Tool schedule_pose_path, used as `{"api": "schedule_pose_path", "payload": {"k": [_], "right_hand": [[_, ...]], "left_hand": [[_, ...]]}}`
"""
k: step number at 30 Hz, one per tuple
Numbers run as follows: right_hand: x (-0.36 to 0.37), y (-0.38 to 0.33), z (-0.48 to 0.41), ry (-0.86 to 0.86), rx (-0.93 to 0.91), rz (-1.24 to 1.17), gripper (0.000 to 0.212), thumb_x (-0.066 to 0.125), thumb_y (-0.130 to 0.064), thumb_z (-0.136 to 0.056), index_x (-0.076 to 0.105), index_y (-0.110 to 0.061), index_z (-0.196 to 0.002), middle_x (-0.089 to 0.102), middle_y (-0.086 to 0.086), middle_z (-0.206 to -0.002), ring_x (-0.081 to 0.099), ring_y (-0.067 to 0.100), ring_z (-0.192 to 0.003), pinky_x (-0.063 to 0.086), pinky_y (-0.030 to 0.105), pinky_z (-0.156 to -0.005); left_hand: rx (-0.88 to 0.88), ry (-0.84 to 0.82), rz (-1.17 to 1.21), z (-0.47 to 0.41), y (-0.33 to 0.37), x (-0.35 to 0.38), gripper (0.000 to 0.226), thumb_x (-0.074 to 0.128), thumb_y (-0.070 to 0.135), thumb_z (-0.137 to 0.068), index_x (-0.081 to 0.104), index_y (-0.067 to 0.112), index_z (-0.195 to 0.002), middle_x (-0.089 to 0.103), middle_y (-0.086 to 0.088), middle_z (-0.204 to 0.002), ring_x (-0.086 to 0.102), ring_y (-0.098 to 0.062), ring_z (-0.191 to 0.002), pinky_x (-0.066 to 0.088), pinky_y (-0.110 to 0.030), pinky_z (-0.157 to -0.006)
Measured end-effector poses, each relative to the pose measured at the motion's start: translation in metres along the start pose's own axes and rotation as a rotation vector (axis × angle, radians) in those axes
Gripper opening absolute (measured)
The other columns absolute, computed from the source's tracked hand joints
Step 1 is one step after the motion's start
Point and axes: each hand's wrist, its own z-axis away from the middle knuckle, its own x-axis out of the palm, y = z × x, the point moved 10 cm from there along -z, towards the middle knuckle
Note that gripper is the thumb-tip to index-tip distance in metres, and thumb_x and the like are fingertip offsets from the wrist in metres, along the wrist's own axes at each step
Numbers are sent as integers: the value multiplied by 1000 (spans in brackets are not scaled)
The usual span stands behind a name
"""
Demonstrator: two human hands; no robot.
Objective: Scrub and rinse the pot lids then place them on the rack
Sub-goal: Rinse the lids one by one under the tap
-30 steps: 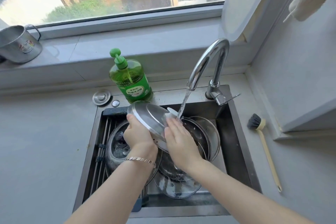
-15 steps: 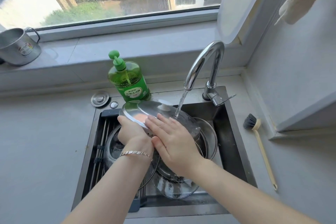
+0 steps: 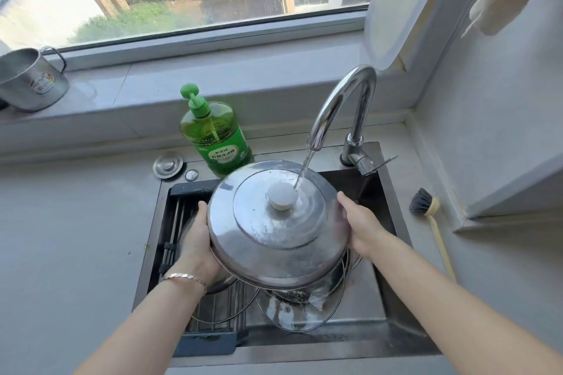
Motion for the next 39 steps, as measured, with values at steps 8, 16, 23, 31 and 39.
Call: {"api": "schedule_pose_path", "payload": {"k": [8, 16, 23, 31, 39], "right_hand": [[-60, -47, 17, 362, -244, 249, 39, 57, -33, -92, 63, 5, -101, 63, 26, -110, 61, 38, -103, 47, 47, -94], [-93, -57, 20, 392, -113, 388, 47, 53, -34, -93, 60, 11, -103, 64, 21, -93, 55, 24, -74, 42, 29, -65], [-72, 32, 32, 167, 292, 581, 24, 45, -31, -96, 53, -10, -94, 55, 5, -69, 50, 18, -60, 39, 21, -54], [16, 75, 46, -172, 333, 819, 17, 47, -19, -94, 56, -8, -86, 64, 10, -75, 62, 17, -62, 52, 23, -54], [105, 70, 68, -416, 278, 616, 24, 48, -21, -94, 57, -2, -107, 66, 17, -89, 67, 24, -73, 56, 29, -66]], "left_hand": [[-98, 112, -307, -27, -50, 13, 52, 41, 50, -96, 55, 7, -122, 66, -11, -110, 62, -29, -103, 51, -44, -91], [-165, -58, -230, -23, -60, 50, 30, 48, 35, -97, 63, 9, -94, 71, -3, -63, 65, -19, -67, 55, -25, -47], [-47, -47, -230, 2, -13, 42, 10, 65, 12, -86, 60, 5, -81, 63, -7, -63, 60, -13, -40, 53, -23, -41], [220, -34, -479, 54, 63, 29, 9, 63, 8, -87, 56, 2, -90, 62, -9, -66, 60, -15, -48, 51, -20, -42], [410, 203, -227, 64, 136, -44, 11, 63, 6, -85, 55, 10, -78, 53, -3, -64, 53, -9, -41, 46, -16, -36]]}}
